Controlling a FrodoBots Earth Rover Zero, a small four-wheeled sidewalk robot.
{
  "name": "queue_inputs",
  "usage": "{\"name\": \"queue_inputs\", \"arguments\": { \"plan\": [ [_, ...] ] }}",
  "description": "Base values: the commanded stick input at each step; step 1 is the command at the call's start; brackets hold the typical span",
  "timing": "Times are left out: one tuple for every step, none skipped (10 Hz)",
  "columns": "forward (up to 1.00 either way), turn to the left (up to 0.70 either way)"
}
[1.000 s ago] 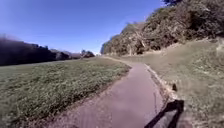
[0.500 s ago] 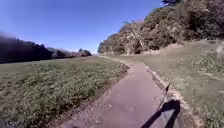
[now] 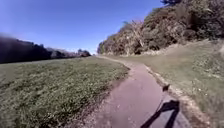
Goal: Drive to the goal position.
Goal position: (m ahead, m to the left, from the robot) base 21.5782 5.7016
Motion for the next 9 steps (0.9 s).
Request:
{"name": "queue_inputs", "arguments": {
  "plan": [
    [0.7, -0.35],
    [0.7, -0.33],
    [0.7, -0.3],
    [0.7, -0.2],
    [0.7, -0.01],
    [0.7, 0.0],
    [0.7, 0.0],
    [0.7, 0.0],
    [0.7, 0.0]
  ]
}}
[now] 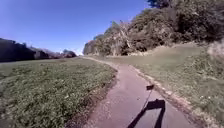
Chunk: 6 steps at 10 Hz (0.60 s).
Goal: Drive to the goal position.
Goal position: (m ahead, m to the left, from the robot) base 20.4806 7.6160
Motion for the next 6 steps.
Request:
{"name": "queue_inputs", "arguments": {
  "plan": [
    [0.7, 0.0],
    [0.7, 0.0],
    [0.7, -0.13],
    [0.7, -0.34],
    [0.7, -0.34],
    [0.7, -0.34]
  ]
}}
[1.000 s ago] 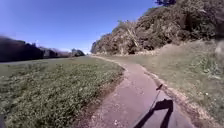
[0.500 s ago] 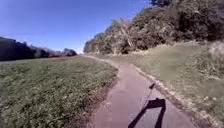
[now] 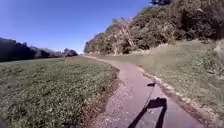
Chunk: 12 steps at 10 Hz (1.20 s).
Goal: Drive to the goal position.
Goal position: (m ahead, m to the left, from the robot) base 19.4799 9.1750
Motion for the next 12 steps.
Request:
{"name": "queue_inputs", "arguments": {
  "plan": [
    [0.7, -0.34],
    [0.7, -0.34],
    [0.7, -0.34],
    [0.7, -0.32],
    [0.7, -0.28],
    [0.7, 0.0],
    [0.7, 0.0],
    [0.7, 0.0],
    [0.7, 0.0],
    [0.7, 0.0],
    [0.7, 0.0],
    [0.7, 0.0]
  ]
}}
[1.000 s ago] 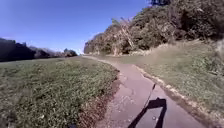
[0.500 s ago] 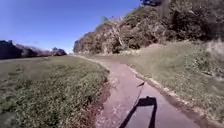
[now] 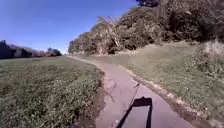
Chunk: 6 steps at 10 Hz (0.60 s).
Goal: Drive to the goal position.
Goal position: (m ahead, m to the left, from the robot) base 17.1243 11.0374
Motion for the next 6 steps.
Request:
{"name": "queue_inputs", "arguments": {
  "plan": [
    [0.7, 0.0],
    [0.7, 0.0],
    [0.7, 0.0],
    [0.7, -0.03],
    [0.7, -0.25],
    [0.7, -0.34]
  ]
}}
